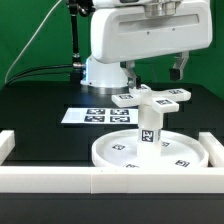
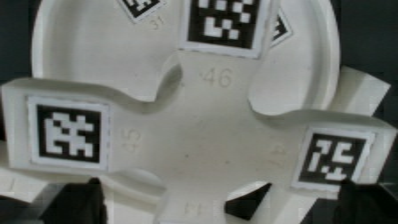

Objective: Assemble round table

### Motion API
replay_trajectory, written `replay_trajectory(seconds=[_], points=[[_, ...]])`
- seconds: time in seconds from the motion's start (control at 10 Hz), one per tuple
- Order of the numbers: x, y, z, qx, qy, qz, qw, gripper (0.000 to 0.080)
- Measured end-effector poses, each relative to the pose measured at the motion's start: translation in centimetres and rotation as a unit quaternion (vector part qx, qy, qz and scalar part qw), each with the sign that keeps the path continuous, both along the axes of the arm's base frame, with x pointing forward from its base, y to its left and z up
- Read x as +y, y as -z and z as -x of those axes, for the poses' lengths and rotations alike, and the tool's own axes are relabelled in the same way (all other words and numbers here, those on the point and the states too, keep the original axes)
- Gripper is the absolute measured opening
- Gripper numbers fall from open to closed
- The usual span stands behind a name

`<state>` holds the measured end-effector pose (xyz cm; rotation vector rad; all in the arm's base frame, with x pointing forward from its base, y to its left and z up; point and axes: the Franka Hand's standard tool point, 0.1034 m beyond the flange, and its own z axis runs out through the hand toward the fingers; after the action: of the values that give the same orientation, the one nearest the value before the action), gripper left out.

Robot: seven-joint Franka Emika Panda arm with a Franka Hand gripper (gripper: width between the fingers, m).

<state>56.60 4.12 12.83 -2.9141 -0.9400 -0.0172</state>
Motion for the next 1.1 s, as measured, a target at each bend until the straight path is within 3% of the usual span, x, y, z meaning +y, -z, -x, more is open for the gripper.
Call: replay_trajectory(seconds=[0.5,1.1], points=[[-0.4,0.3,0.1,-0.012,-0.148,0.003,0.989,0.0649],[-0.4,1.8,0.5,0.001,-0.151,0.006,0.989,0.0649]])
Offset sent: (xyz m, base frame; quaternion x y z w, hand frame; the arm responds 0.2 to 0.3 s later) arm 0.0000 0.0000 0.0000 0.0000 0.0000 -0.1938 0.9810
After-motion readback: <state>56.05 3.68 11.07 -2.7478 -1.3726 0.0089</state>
